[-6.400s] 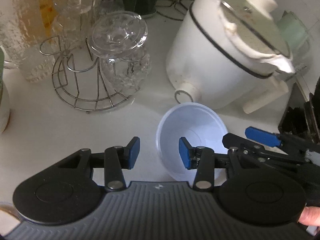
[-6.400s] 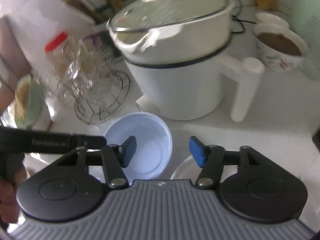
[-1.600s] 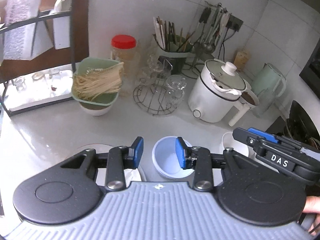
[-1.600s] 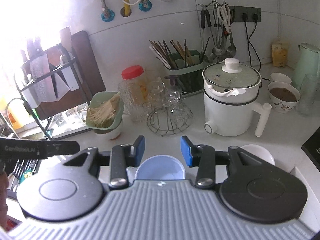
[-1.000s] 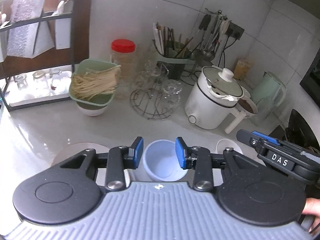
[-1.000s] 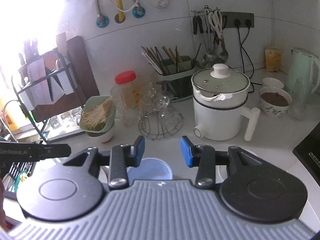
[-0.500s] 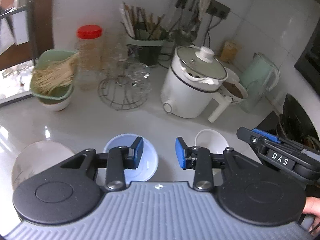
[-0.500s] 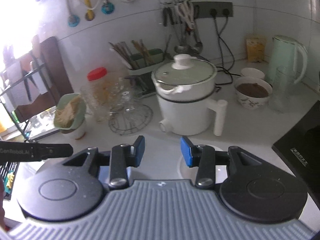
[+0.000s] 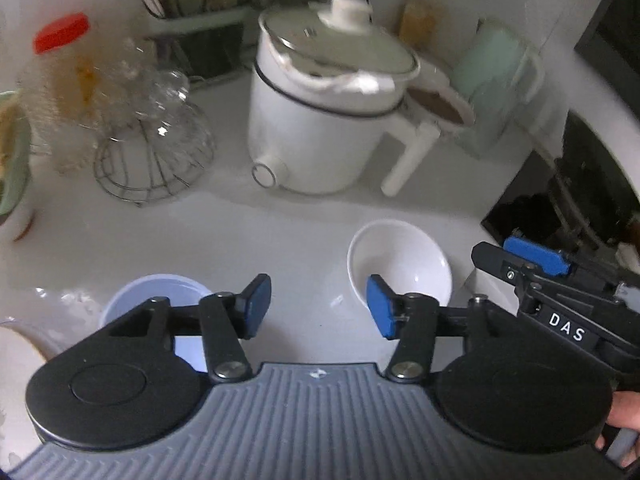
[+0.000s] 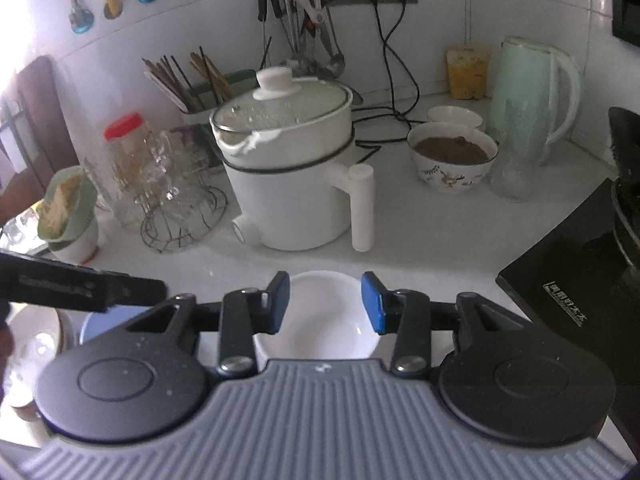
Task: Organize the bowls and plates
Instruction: 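Move both grippers down toward the white ceramic bowl, then close the left gripper on the white bowl rim while the right gripper grips it too, then lift the white bowl with both grippers and carry it across the counter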
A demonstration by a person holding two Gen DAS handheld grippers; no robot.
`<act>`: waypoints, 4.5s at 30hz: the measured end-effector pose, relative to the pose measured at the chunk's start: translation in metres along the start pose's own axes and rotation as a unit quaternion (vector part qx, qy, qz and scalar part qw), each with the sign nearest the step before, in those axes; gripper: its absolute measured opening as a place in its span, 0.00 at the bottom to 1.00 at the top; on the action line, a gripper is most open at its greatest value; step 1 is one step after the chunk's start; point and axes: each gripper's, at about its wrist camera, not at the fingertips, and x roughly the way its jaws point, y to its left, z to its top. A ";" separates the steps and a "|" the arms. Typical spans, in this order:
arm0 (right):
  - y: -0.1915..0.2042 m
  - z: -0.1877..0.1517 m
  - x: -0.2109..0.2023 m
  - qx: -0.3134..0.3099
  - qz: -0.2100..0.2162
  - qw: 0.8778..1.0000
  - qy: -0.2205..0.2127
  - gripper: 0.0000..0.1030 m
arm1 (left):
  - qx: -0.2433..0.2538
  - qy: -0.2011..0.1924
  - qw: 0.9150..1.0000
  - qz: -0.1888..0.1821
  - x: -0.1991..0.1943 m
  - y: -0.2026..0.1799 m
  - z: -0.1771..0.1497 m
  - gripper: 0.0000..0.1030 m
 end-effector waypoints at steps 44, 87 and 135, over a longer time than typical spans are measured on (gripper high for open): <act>-0.062 -0.030 0.114 0.111 0.047 0.985 0.125 0.15 | -0.085 0.091 0.991 -0.049 0.133 -0.009 -0.003 0.28; -0.022 0.013 0.029 0.194 0.075 0.972 0.112 0.13 | -0.077 0.072 0.991 -0.076 0.010 0.002 0.020 0.20; 0.154 0.030 0.098 -0.055 0.205 0.958 0.193 0.13 | -0.270 -0.036 0.959 0.077 -0.056 0.143 -0.062 0.23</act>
